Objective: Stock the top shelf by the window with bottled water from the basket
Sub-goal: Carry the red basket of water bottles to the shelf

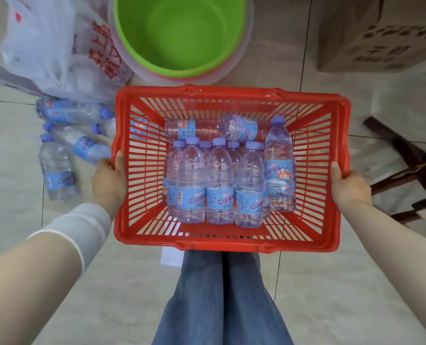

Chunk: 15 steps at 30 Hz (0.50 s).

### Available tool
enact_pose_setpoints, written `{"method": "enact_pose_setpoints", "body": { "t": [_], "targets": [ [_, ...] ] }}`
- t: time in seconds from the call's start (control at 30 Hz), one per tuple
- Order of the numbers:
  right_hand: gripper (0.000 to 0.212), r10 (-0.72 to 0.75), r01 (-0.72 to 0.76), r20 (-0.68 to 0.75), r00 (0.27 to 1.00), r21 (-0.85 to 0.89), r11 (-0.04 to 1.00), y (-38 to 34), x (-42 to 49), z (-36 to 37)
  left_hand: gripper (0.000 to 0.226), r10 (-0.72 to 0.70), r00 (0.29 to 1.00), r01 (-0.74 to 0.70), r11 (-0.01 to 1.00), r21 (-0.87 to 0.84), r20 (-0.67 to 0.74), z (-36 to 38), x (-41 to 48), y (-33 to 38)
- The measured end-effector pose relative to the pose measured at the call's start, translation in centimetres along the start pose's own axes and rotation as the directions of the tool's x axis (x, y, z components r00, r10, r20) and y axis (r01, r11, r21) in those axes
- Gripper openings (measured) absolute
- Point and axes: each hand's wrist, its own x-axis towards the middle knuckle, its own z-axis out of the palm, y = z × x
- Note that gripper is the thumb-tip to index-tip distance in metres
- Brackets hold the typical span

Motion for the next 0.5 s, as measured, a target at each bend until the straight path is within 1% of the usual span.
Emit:
{"method": "enact_pose_setpoints", "body": {
  "t": [0.03,0.07,0.1,0.13,0.17,0.2,0.23,0.27,0.33,0.4,0.5],
  "targets": [
    [0.063,-0.010,0.009,-0.085,0.996,-0.014,1.000,0.1,-0.2,0.1,0.055,-0.016,0.998,0.015,1.000,-0.021,-0.063,-0.1,-0.6,0.2],
    [0.064,-0.031,0.028,-0.177,0.984,-0.021,0.999,0.1,-0.6,0.1,0.058,0.007,0.992,-0.006,1.000,0.008,-0.127,-0.2,-1.4,0.5],
    [0.065,-0.070,0.068,-0.252,0.965,-0.020,0.998,0.0,-1.3,-0.1,0.062,0.081,0.983,-0.069,0.995,0.076,-0.162,-0.3,-2.5,0.8],
    [0.066,-0.129,0.129,-0.292,0.948,-0.021,0.991,-0.2,-2.1,-0.3,0.065,0.178,0.971,-0.157,0.978,0.137,-0.158,-0.5,-3.6,1.1],
    [0.065,-0.200,0.201,-0.302,0.932,-0.029,0.979,-0.3,-3.0,-0.6,0.065,0.274,0.954,-0.254,0.954,0.156,-0.120,-0.6,-4.7,1.2],
    [0.065,-0.272,0.271,-0.289,0.918,-0.044,0.962,-0.4,-3.8,-0.8,0.063,0.351,0.934,-0.340,0.930,0.138,-0.064,-0.6,-5.7,1.3],
    [0.064,-0.337,0.333,-0.265,0.904,-0.060,0.941,-0.5,-4.4,-1.0,0.059,0.411,0.911,-0.408,0.906,0.113,-0.008,-0.6,-6.8,1.5],
    [0.062,-0.383,0.379,-0.229,0.895,-0.064,0.923,-0.7,-5.0,-1.2,0.054,0.437,0.898,-0.440,0.892,0.102,0.051,-0.5,-7.8,1.6],
    [0.057,-0.430,0.430,-0.130,0.893,-0.034,0.902,-1.1,-5.6,-1.2,0.048,0.403,0.900,-0.418,0.905,0.074,0.165,0.0,-9.3,1.8],
    [0.056,-0.438,0.438,-0.037,0.898,-0.006,0.899,-1.5,-5.7,-0.6,0.048,0.314,0.912,-0.330,0.944,0.017,0.264,1.3,-9.4,1.7],
    [0.064,-0.384,0.386,0.083,0.920,-0.006,0.923,-2.0,-3.8,1.3,0.059,0.178,0.916,-0.164,0.984,-0.071,0.359,3.9,-8.3,1.3]
  ]
}}
